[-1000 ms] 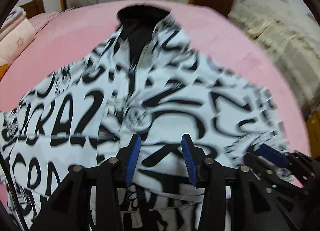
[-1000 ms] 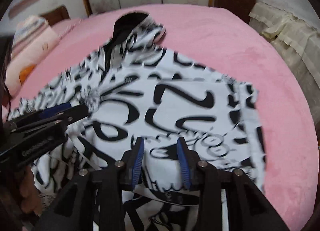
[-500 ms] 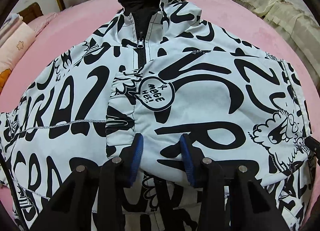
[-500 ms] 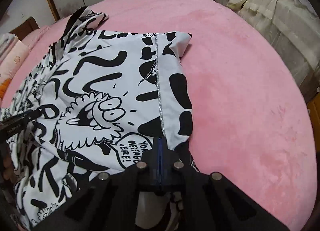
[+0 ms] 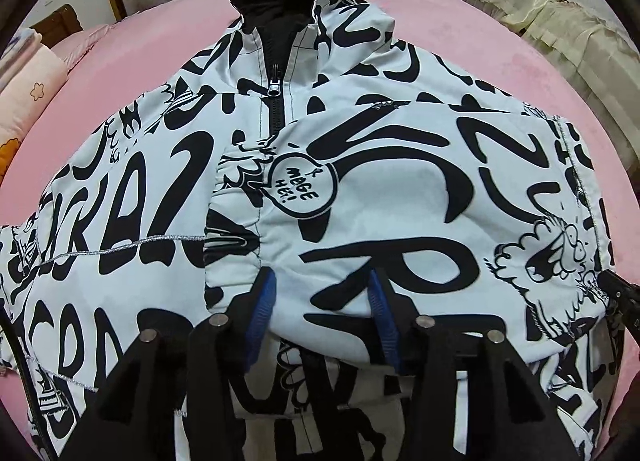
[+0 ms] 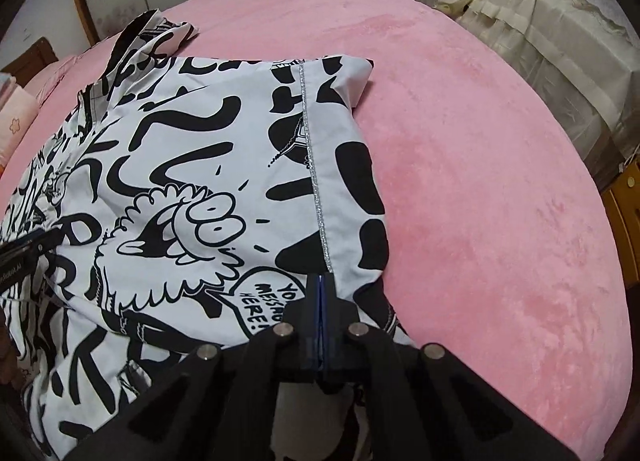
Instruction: Fold large clothes
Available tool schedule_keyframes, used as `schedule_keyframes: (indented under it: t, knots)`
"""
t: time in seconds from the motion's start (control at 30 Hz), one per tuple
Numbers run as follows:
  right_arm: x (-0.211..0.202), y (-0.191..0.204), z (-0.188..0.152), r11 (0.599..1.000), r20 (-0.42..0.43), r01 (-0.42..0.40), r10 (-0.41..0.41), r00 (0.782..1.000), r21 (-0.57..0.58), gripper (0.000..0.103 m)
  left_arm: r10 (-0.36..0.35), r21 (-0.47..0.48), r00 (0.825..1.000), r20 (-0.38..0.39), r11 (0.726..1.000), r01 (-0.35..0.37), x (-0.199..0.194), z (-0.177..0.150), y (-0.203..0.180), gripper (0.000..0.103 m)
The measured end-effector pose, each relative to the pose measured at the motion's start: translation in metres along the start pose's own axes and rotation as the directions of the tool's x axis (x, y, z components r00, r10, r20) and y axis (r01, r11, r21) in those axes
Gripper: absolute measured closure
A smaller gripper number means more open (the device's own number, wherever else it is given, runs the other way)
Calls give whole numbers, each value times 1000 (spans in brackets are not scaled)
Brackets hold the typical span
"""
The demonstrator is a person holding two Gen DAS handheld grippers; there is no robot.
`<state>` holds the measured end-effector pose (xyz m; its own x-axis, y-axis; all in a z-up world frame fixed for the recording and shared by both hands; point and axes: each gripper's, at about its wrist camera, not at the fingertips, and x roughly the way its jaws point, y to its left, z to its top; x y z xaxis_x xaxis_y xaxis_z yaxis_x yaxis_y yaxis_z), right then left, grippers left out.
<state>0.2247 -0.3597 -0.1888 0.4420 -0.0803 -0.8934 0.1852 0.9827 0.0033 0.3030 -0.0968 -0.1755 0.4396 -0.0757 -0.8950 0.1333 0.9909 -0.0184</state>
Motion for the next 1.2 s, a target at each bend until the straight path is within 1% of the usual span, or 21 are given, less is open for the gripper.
schedule_keyframes:
  t: [0.03, 0.13, 0.17, 0.23, 0.33, 0.43, 0.67, 0.7, 0.73, 0.77, 0.87, 1.0, 1.1, 1.2]
  knots:
    - [-1, 0, 1, 1000, -3, -7, 7, 1000, 10, 101, -3, 2, 1000, -2, 1000, 3, -4, 0, -2, 49]
    - [-6, 1, 2, 1000, -11, -2, 3, 1000, 22, 101, 2, 14, 1000, 13, 1000, -2, -20, 2, -6, 38]
    - [-9, 3, 3, 1000, -9, -1, 1, 1000, 22, 100, 3, 20, 1000, 25, 1000, -4, -26, 2, -8, 37]
    - [-18, 5, 2, 1000, -1, -9, 9, 1000, 28, 100, -3, 32, 999, 46, 999, 2, -41, 2, -11, 37]
    - [-34, 8, 0, 998, 13, -45, 44, 999, 35, 100, -17, 41, 998, 67, 999, 15, -61, 3, -12, 35]
    - [-53, 14, -3, 998, 31, -52, 51, 998, 27, 100, -24, 48, 996, 86, 999, 20, -82, 1, -14, 34]
    - [-99, 34, -13, 996, 67, -93, 92, 994, 16, 100, -32, 63, 990, 135, 998, 24, -134, -12, -8, 34]
    - [-106, 38, -15, 995, 75, -100, 99, 992, 16, 99, -33, 63, 989, 141, 998, 24, -140, -15, -6, 34]
    - [-111, 40, -16, 994, 79, -105, 103, 991, 17, 94, -33, 61, 989, 147, 998, 24, -147, -17, -4, 32]
    - [-119, 44, -18, 993, 87, -113, 110, 990, 20, 89, -31, 59, 988, 153, 998, 22, -156, -21, 0, 31]
    - [-136, 56, -23, 992, 108, -126, 124, 986, 15, 81, -32, 51, 985, 170, 998, 24, -174, -29, 12, 28]
    - [-157, 79, -30, 988, 127, -149, 151, 980, -25, 81, -31, 19, 984, 178, 999, 28, -194, -42, 39, 28]
    - [-170, 106, -36, 982, 130, -180, 187, 974, -64, 81, -22, -23, 982, 188, 999, 27, -210, -57, 72, 28]
    - [-180, 137, -42, 970, 128, -211, 225, 966, -118, 81, 18, -73, 979, 201, 997, -3, -223, -69, 113, 28]
